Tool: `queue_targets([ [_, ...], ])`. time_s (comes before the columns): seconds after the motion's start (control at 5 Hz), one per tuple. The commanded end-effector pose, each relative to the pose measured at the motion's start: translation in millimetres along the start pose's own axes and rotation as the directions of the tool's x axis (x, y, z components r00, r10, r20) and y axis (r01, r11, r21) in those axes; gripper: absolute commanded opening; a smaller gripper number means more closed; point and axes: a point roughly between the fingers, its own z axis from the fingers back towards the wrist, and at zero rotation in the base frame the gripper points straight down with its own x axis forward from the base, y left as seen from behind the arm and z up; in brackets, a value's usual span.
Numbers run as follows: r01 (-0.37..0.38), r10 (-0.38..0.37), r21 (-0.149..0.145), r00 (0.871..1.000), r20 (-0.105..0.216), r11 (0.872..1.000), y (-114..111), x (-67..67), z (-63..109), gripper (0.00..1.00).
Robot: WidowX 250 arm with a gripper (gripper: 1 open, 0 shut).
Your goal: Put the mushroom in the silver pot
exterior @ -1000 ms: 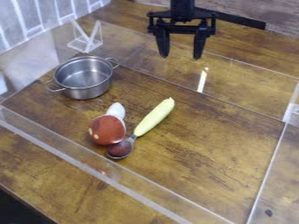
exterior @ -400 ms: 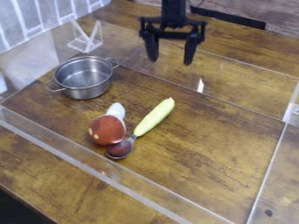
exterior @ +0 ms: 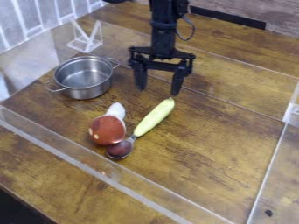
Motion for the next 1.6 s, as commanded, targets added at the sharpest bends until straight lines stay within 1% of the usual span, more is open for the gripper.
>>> queue_targets([
  [0.0, 0.058, -0.057, -0.008, 0.995, 0.087, 0.998, -15, -18.8, 36.4, 1.00],
  [0.2, 0.047, -0.047, -0.003, 0.995, 0.085, 0.999, -9, -34.0, 44.3, 1.00],
  [0.4, 0.028, -0.029, 0.013, 0.997, 0.073, 1.000, -5, -40.8, 44.5, 1.00],
  [0.6, 0.028, -0.030, 0.027, 0.998, 0.064, 0.999, 17, -49.3, 38.0, 1.00],
  [0.8, 0.024, -0.026, 0.035, 0.998, 0.063, 0.999, 41, -60.5, 32.5, 1.00],
  [1.0, 0.037, -0.040, 0.039, 0.998, 0.056, 0.999, 56, -54.1, 20.2, 1.00],
  [1.2, 0.060, -0.061, 0.039, 0.997, 0.045, 0.997, 63, -46.2, 4.5, 1.00],
  [1.4, 0.019, -0.020, 0.034, 0.999, 0.039, 0.999, 60, -47.6, -10.2, 1.00],
])
